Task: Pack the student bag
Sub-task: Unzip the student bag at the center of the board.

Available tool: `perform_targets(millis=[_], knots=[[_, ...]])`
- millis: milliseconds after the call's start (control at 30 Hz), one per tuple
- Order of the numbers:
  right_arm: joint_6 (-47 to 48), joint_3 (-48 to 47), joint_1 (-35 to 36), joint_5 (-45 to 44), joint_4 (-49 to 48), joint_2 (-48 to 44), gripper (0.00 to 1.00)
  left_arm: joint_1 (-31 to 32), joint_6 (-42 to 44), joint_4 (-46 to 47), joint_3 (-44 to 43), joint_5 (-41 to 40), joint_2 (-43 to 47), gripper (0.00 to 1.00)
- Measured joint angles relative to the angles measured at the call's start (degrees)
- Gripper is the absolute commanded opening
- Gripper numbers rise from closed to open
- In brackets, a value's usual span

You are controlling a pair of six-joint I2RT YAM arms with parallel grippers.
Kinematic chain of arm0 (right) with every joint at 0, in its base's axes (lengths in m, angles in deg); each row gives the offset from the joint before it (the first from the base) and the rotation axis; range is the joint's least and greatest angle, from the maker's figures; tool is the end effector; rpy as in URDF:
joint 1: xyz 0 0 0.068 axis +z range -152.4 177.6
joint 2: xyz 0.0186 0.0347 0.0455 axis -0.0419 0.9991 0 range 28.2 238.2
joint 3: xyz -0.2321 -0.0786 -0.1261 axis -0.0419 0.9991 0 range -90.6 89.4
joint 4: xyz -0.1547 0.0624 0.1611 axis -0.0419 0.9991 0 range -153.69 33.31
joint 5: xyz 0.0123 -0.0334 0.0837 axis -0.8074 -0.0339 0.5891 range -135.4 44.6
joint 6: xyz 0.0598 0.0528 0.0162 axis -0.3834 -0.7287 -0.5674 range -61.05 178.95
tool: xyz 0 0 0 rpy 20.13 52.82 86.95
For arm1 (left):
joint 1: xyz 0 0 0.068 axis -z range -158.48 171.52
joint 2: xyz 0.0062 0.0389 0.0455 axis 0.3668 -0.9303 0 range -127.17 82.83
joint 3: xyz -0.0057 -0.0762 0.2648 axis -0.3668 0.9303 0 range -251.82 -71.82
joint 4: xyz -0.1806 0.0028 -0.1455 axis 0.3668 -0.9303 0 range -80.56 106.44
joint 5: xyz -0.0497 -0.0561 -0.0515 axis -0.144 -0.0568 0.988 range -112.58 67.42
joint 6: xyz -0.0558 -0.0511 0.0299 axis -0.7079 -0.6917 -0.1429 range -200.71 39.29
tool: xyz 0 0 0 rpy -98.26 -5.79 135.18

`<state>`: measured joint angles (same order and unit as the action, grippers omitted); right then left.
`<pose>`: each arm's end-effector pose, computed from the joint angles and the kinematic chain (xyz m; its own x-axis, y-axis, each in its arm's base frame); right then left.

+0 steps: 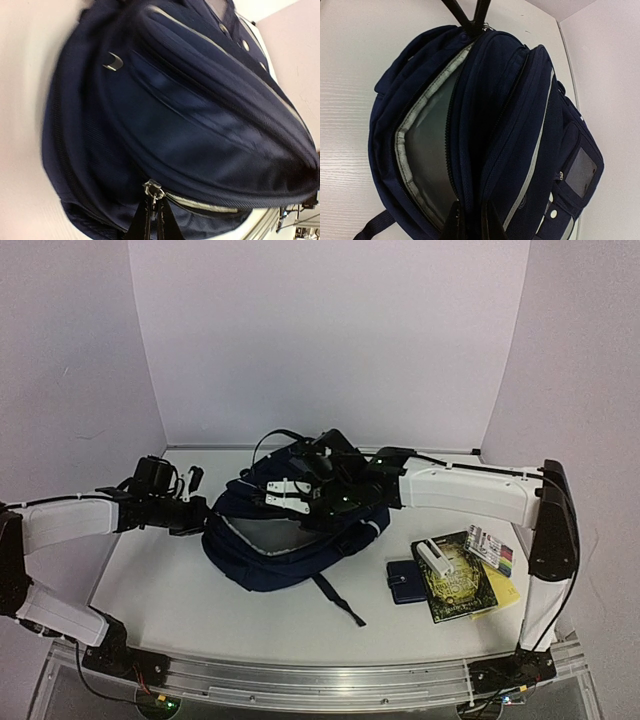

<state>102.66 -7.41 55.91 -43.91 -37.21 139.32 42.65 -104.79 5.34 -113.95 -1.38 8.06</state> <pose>0.2333 0.3814 0.2734 0.3468 -0.7531 -0.5590 -0.8595 -0.0166 -0.5109 0.2360 -0.1186 0.2099 -0.8254 -0.0889 -0.5576 0.2661 0.8098 -0.5230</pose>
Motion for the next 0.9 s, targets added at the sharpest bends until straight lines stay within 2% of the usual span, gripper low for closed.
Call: perform_targets(millis=[67,133,267,433,533,600,633,733,767,900], knots=[[1.01,-1.39,-0.45,-0.60,0.36,1.24,0.66,1.13,-0.33,0.30,1.29,1.14,1.04,0.00],[1.24,-1.56,-1.13,-1.61,0.89,1.62,0.80,3.69,-0.94,1.09,1.72,2.55,1.12,0.00],[0.31,-1.56,-2.31,-2.27,2.23,1.65,0.84,7.86,-1.98,3.01,1.88,5.05,1.10,0.00],[-1.89,-3.19,-0.61,-2.46,3.23,3.23,0.82,8.19,-3.30,4.38,1.88,6.78,1.10,0.00],[-3.27,-5.36,0.71,-2.20,2.78,6.19,0.73,8.20,-3.67,4.69,1.88,7.88,1.10,0.00],[-4.18,-7.18,1.43,-2.06,2.34,9.01,0.60,8.27,-3.99,4.67,1.88,8.66,1.10,0.00],[-4.74,-8.12,1.72,-2.09,2.13,10.42,0.51,8.33,-4.13,4.67,1.88,8.91,1.10,0.00],[-5.24,-9.25,1.86,-2.34,1.94,12.51,0.10,8.43,-4.50,4.62,1.88,8.76,1.10,0.00],[-5.56,-9.33,1.88,-2.59,1.93,12.75,0.00,8.43,-4.53,4.55,1.88,8.39,1.10,0.00],[-6.82,-8.93,1.83,-4.31,1.31,12.26,0.00,8.25,-4.55,3.22,1.82,5.74,1.10,0.00]])
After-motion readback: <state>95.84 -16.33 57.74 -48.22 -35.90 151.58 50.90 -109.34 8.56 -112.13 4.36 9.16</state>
